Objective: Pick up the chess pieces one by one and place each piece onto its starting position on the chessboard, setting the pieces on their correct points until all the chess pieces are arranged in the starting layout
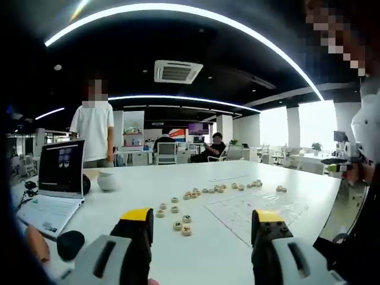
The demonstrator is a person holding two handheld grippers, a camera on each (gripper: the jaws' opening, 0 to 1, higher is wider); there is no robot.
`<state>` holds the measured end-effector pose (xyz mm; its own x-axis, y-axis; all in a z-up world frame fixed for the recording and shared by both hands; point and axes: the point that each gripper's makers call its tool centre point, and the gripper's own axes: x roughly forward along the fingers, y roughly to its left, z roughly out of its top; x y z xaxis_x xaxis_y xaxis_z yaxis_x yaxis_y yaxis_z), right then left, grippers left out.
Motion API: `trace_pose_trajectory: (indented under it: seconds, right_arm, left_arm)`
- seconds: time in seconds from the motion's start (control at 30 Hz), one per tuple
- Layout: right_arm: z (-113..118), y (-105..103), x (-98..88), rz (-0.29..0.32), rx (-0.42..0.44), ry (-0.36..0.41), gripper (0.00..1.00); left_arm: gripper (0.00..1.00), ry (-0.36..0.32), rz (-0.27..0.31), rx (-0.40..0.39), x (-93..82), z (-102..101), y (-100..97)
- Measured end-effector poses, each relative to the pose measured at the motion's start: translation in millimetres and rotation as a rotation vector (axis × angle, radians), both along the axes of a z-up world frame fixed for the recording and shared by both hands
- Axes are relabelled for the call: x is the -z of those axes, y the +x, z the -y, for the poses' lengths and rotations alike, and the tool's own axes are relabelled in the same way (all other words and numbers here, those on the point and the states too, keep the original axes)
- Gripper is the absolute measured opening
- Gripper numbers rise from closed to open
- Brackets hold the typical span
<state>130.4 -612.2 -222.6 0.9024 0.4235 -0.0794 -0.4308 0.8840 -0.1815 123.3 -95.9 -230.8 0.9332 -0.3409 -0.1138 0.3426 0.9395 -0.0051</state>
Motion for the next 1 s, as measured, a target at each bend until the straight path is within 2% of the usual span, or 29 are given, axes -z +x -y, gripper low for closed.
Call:
trace_pose_trajectory:
  seconds: [0.7, 0.87, 1.0]
  right_arm:
    - [-1.1, -0.1, 3.9, -0.014, -0.008, 0.004, 0.63]
    - [-3.9, -1.6, 5.4, -0.027, -0.028, 0.0, 0.64]
    - [-4.8, -0.6, 3.5, -0.05, -0.048, -0.016, 0.63]
  left_arm:
    - [0.69, 0.017, -0.007, 0.002, 0.7, 0.6, -0.8]
    - [0.69, 0.039, -0.021, 0.022, -0.6, 4.4, 0.6]
    - [0.69, 0.064, -0.056, 0.041, 0.1, 6.2, 1.7]
